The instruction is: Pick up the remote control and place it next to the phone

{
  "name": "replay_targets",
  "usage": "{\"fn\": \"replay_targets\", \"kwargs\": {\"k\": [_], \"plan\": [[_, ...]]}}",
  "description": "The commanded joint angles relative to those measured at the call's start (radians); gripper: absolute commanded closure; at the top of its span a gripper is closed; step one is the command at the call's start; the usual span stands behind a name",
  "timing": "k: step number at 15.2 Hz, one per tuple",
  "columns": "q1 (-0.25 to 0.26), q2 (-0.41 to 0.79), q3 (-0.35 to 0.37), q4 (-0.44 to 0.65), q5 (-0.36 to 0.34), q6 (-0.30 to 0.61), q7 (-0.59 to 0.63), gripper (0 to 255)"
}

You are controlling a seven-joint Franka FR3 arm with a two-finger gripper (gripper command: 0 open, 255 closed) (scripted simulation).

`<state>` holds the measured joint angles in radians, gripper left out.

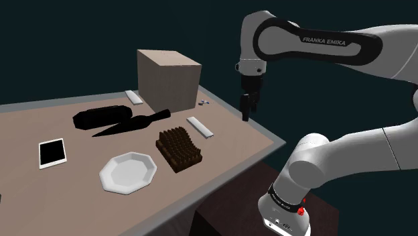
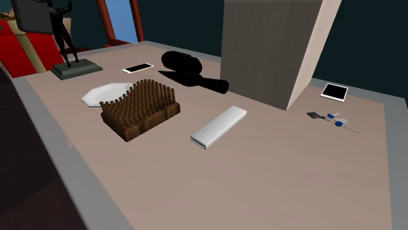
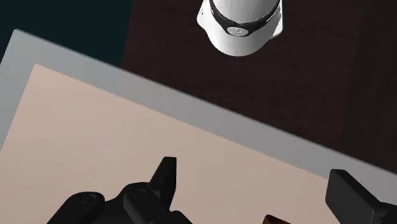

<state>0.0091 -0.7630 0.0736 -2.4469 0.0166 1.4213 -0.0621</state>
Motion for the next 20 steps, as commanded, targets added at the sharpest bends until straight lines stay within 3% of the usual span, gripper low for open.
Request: {"fn": "replay_targets", "kwargs": {"k": [1, 10, 20], "plan": [[0.000, 0.000, 0.000, 0.000, 0.000, 0.000, 0.000, 0], [-0.042, 0.221, -0.036, -0.057, -0.035, 0.359, -0.017, 0], [-0.082, 0.557, -0.076, 0.021, -0.056, 0.706, -0.031, 0]]}}
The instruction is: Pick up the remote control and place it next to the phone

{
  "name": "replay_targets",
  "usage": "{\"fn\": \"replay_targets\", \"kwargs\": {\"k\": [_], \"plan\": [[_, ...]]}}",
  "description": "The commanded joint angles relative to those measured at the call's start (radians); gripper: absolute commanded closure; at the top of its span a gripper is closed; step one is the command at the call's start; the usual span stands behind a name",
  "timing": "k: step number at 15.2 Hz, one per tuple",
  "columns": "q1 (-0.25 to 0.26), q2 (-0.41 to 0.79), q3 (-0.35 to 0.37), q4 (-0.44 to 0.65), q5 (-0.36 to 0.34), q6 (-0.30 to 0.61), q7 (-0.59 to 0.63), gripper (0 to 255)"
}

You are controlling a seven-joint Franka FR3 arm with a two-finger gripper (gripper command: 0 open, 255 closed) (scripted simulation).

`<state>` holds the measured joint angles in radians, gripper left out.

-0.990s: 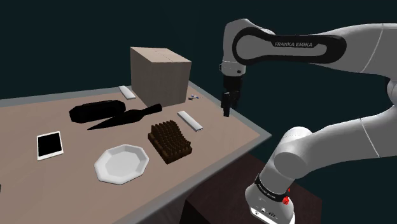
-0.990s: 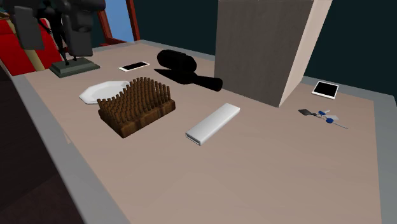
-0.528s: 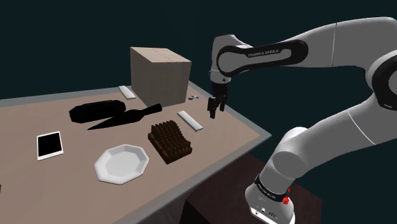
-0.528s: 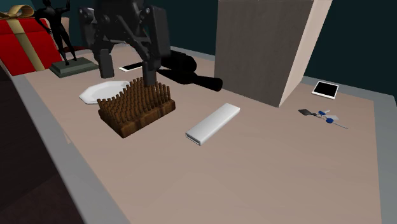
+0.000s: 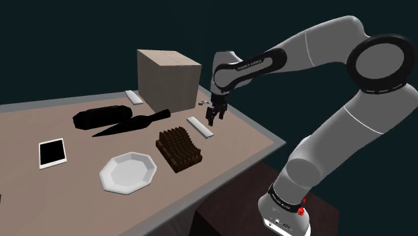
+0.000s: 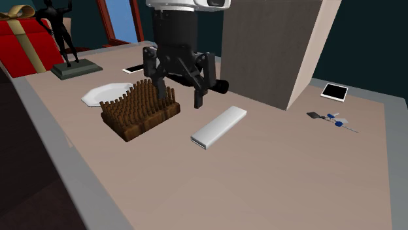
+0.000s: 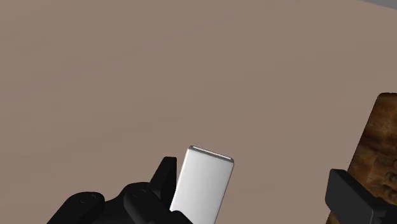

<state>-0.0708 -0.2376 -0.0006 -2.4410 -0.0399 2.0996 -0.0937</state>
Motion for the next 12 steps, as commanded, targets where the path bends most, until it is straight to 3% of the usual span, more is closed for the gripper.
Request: {"fn": "replay_targets", "kwargs": {"k": [1, 12], "plan": [[-0.005, 0.067, -0.006, 0.031, 0.000, 0.057, -0.001, 0], [-0.039, 0.451, -0.036, 0.277, 0.027, 0.289, -0.034, 0]]}}
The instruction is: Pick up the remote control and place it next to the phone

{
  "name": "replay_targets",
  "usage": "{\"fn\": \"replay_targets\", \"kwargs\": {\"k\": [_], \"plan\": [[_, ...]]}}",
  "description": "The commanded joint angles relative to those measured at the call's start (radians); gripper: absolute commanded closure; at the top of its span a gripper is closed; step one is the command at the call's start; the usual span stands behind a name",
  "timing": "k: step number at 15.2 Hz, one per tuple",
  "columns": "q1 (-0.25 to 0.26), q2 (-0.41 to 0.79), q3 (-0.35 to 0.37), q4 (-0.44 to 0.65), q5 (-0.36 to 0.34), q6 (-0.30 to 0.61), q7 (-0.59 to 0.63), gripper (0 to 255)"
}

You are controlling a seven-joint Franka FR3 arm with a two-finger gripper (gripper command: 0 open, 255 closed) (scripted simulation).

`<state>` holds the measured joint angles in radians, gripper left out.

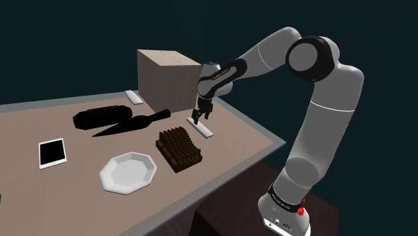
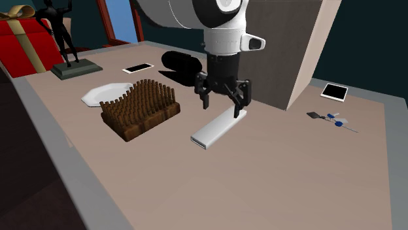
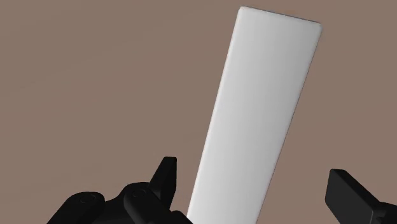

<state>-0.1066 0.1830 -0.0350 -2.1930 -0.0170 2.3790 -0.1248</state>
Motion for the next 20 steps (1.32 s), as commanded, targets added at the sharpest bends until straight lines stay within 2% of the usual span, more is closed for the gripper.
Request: {"fn": "replay_targets", "kwargs": {"k": [1, 8, 15, 16, 20], "plan": [[-0.003, 0.040, -0.001, 0.026, 0.004, 0.022, -0.003, 0], [-0.005, 0.105, -0.001, 0.014, 0.006, 0.099, -0.005, 0], [-0.005, 0.105, -0.001, 0.015, 0.006, 0.099, -0.005, 0], [-0.005, 0.105, -0.001, 0.015, 0.006, 0.099, -0.005, 255], [-0.005, 0.105, -0.001, 0.014, 0.006, 0.099, -0.005, 255]]}}
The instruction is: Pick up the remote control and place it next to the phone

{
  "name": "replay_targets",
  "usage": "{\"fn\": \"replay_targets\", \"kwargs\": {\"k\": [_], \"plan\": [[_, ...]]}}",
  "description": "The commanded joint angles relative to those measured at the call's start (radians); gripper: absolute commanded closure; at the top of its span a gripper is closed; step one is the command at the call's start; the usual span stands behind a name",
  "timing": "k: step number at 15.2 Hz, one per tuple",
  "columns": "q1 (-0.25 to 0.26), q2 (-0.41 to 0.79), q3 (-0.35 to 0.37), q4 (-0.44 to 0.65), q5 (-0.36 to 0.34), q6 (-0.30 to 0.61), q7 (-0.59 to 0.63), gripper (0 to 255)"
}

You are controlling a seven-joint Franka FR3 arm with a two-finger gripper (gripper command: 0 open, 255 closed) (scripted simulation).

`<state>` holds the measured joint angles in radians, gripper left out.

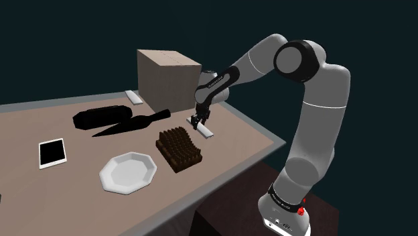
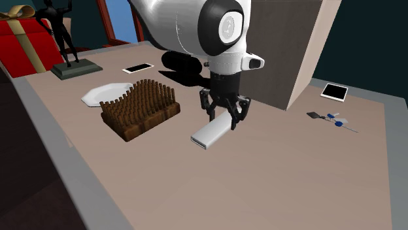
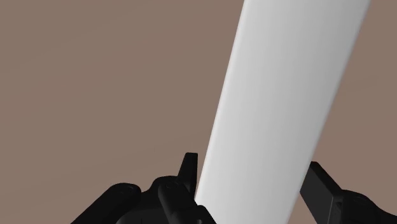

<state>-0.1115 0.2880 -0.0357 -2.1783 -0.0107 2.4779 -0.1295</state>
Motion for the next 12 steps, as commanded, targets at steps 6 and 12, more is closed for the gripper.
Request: {"fn": "replay_targets", "kwargs": {"k": [6, 12], "plan": [[0.000, -0.010, 0.000, 0.001, 0.000, -0.011, 0.000, 255], [0.001, -0.068, -0.001, 0.014, -0.002, -0.083, 0.000, 255]]}}
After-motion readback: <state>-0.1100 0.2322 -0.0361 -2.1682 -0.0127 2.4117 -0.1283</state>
